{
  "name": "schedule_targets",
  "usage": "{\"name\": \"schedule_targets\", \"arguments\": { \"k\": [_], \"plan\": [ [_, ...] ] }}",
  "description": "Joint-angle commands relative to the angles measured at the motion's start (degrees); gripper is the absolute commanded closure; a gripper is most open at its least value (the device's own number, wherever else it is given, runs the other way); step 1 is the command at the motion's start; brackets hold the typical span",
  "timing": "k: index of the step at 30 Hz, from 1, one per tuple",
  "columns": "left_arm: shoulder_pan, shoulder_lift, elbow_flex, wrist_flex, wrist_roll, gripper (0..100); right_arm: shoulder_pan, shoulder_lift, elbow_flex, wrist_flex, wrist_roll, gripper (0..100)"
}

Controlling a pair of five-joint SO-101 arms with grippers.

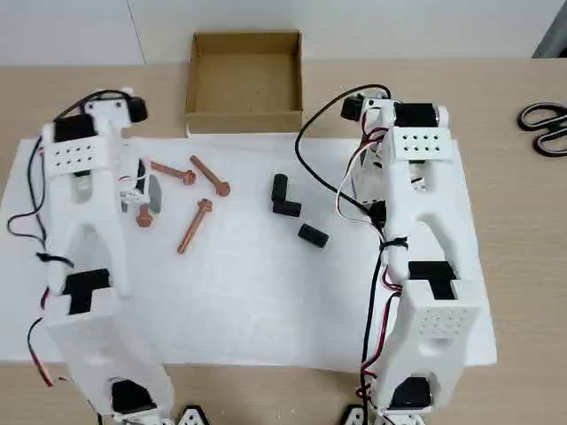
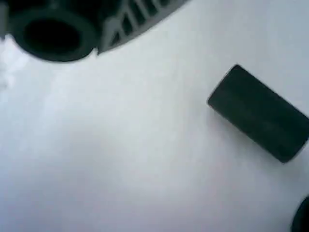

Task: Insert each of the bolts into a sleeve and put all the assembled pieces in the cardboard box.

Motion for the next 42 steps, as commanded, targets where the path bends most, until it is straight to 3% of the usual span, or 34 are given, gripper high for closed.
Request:
{"name": "schedule_targets", "arguments": {
  "k": [1, 7, 16, 42],
  "plan": [
    [4.1, -0.5, -2.9, 1.6, -4.3, 82, 0.3, -4.3, -0.5, 0.7, 0.2, 98.1],
    [8.0, 0.2, -2.5, 1.9, -6.6, 82, 0.2, -4.2, -0.5, 0.6, 0.2, 98.1],
    [8.5, 5.2, -1.9, -2.2, -6.8, 82, 0.1, -4.2, -0.5, 0.6, 0.2, 98.1],
    [13.7, 14.9, -1.8, -9.0, -3.4, 83, 0.0, -4.1, -0.5, 0.5, 0.2, 98.1]
  ]
}}
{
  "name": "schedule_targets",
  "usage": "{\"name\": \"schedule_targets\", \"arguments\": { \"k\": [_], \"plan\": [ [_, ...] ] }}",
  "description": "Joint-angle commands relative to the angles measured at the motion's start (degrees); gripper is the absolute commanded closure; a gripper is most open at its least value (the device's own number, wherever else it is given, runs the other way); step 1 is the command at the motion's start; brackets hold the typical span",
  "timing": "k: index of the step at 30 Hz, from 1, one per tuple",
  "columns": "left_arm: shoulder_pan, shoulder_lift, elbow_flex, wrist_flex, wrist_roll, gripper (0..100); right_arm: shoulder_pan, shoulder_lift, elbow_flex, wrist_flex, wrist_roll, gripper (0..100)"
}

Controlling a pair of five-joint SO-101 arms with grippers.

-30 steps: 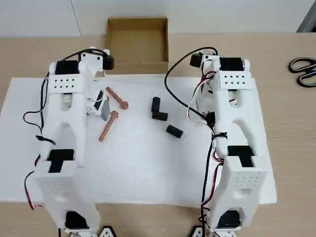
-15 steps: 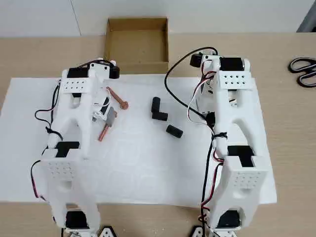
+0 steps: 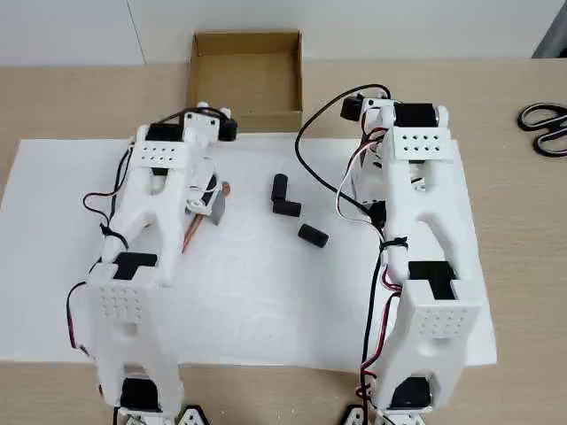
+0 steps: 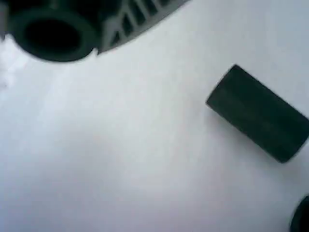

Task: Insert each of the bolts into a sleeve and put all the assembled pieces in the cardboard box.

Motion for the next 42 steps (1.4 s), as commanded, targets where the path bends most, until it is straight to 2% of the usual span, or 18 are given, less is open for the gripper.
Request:
{"name": "schedule_targets", "arguments": {
  "k": [1, 5, 11, 16, 24, 31, 33, 37, 42],
  "plan": [
    [0.1, 1.1, -1.0, -0.4, 0.4, 84, 0.0, -4.1, -0.5, 0.5, 0.2, 98.1],
    [0.3, 1.8, -1.0, -0.4, 0.4, 91, 0.0, -4.1, -0.5, 0.5, 0.2, 98.1],
    [0.3, 1.7, -1.1, 0.4, 0.5, 93, 0.0, -4.1, -0.5, 0.5, 0.2, 98.1],
    [1.3, 1.6, -1.1, 0.7, 0.4, 99, 0.1, -4.1, -0.5, 0.5, 0.2, 98.1],
    [3.1, 0.7, -1.8, 1.1, 0.4, 100, 0.4, -4.1, -0.5, 0.6, 0.2, 98.1],
    [3.1, -9.6, -13.3, 12.4, 0.4, 100, 0.0, -5.5, -0.7, 0.8, 0.5, 98.1],
    [3.2, -13.0, -14.8, 12.6, 1.3, 100, 0.0, -8.3, -0.6, 1.0, 0.5, 99.5],
    [1.7, -21.9, -12.0, 12.6, 9.1, 100, 0.0, -17.5, -0.6, 1.4, 0.5, 99.5],
    [1.8, -35.5, -7.4, 12.6, 9.7, 100, -3.0, -30.9, 0.9, 1.6, 0.6, 99.5]
  ]
}}
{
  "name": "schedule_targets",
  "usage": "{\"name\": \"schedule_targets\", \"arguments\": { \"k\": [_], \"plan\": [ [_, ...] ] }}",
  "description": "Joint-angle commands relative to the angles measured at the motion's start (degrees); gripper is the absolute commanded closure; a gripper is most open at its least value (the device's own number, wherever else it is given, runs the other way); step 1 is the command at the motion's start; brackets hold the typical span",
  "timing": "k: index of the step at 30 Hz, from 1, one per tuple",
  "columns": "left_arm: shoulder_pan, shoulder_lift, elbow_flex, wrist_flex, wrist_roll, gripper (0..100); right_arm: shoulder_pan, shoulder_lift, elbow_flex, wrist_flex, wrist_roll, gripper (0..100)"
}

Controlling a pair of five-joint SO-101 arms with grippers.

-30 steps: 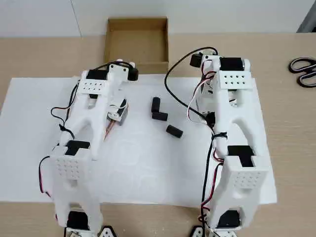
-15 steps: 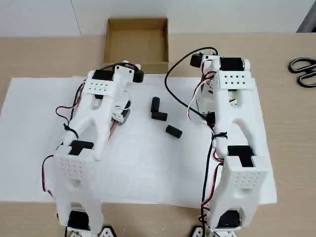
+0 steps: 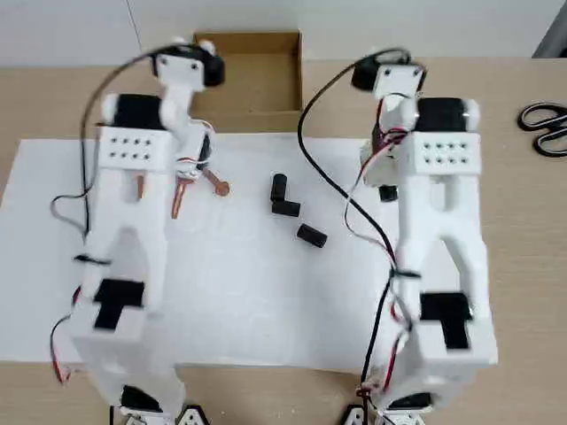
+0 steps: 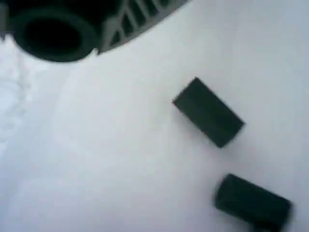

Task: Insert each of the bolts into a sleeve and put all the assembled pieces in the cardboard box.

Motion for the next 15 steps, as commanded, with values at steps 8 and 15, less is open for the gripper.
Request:
{"name": "schedule_targets", "arguments": {
  "k": [8, 15],
  "plan": [
    [0.1, -34.9, 10.1, 0.6, 0.8, 100, -11.1, -38.9, 11.8, 0.5, 0.5, 99.5],
    [0.1, -50.5, 22.1, -2.9, 6.6, 100, -12.0, -57.3, 31.5, -5.7, 0.5, 99.5]
  ]
}}
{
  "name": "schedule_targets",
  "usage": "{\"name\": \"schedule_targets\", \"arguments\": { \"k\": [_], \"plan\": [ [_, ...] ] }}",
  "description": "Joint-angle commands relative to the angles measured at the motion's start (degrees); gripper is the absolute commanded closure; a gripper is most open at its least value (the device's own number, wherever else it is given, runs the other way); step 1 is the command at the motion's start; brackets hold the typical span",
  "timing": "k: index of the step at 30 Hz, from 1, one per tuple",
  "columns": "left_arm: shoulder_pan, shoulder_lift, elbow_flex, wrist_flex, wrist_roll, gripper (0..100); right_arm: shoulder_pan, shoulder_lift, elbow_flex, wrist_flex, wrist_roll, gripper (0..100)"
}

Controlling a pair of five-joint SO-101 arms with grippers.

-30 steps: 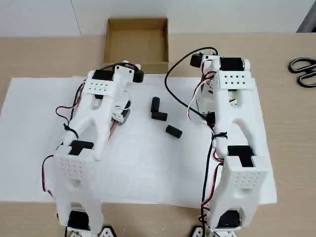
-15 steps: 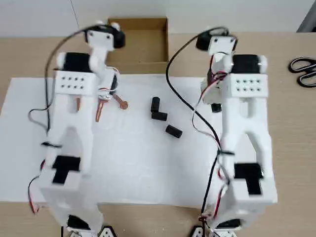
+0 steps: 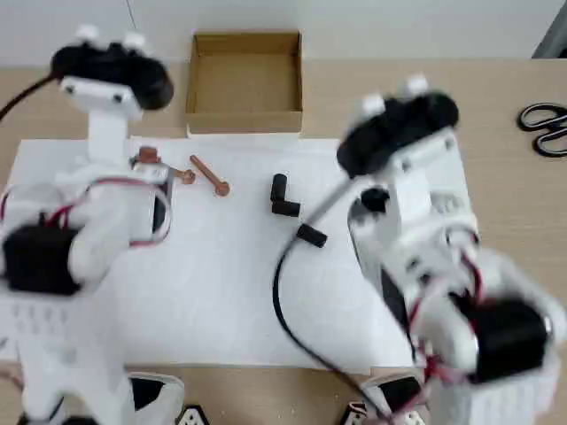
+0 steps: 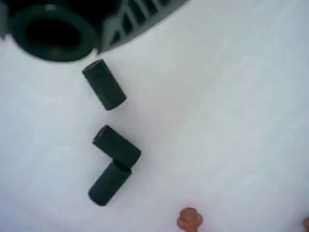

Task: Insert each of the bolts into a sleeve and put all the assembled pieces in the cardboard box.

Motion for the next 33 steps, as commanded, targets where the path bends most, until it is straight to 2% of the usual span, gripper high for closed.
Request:
{"name": "schedule_targets", "arguments": {
  "k": [1, 4, 7, 15, 19, 26, 33],
  "plan": [
    [0.0, -8.1, 4.9, -4.7, 8.9, 100, -0.4, -7.1, 12.7, -6.3, 0.5, 99.5],
    [0.0, -11.8, 10.2, -11.5, 20.7, 100, -0.4, -11.3, 25.6, -16.3, 0.3, 99.5],
    [0.1, -14.5, 15.5, -18.8, 25.6, 100, -0.9, -15.5, 36.9, -25.7, 0.0, 99.5],
    [13.5, -21.0, 28.4, -26.0, 25.7, 100, -10.5, -31.8, 57.5, -40.4, -9.0, 99.5],
    [15.4, -22.2, 33.0, -31.9, 25.7, 100, -10.8, -37.8, 65.3, -47.2, -9.3, 99.5],
    [19.8, -22.2, 39.3, -40.3, 25.6, 100, -16.2, -44.0, 73.8, -52.9, -9.2, 99.5],
    [23.3, -22.2, 40.6, -42.8, 25.6, 100, -16.6, -47.4, 76.8, -53.4, -9.2, 99.5]
  ]
}}
